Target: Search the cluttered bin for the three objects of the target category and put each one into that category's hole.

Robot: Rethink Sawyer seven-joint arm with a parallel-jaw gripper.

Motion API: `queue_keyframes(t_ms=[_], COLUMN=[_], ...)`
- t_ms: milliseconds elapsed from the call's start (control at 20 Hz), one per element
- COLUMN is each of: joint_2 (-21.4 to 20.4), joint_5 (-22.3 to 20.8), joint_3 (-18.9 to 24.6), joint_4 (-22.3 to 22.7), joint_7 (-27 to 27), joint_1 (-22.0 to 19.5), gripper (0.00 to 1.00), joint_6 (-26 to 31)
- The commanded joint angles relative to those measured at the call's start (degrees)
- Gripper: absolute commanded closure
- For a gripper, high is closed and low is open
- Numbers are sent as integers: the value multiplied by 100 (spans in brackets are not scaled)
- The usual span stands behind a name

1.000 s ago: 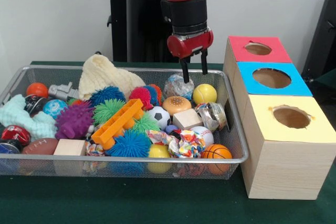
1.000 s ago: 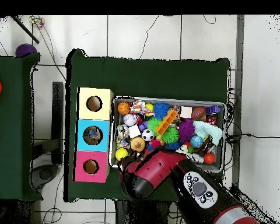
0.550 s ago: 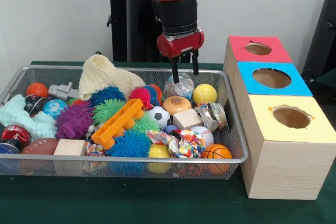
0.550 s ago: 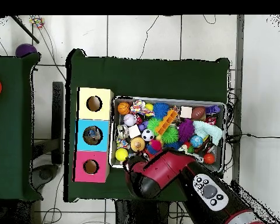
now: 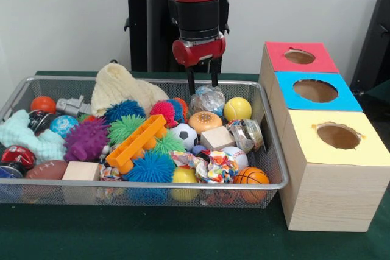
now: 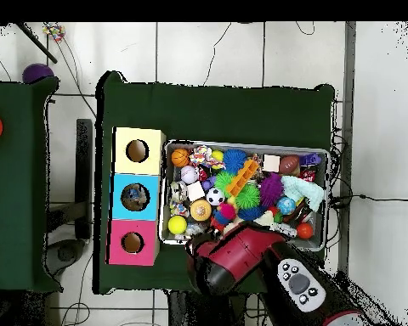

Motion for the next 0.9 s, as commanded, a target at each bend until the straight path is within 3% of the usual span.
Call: queue_keyframes(t_ms=[50,400,900], joint_2=[184,177,156], joint_5=[-435,-138,36], joint_3=[-1013,-1629,-1609], joint_4=[-641,-379,-204], joint_7=[1043,860,616], joint_1=[699,1077,1151], gripper=[0,0,0], joint_6=[-833,-1379,-1469])
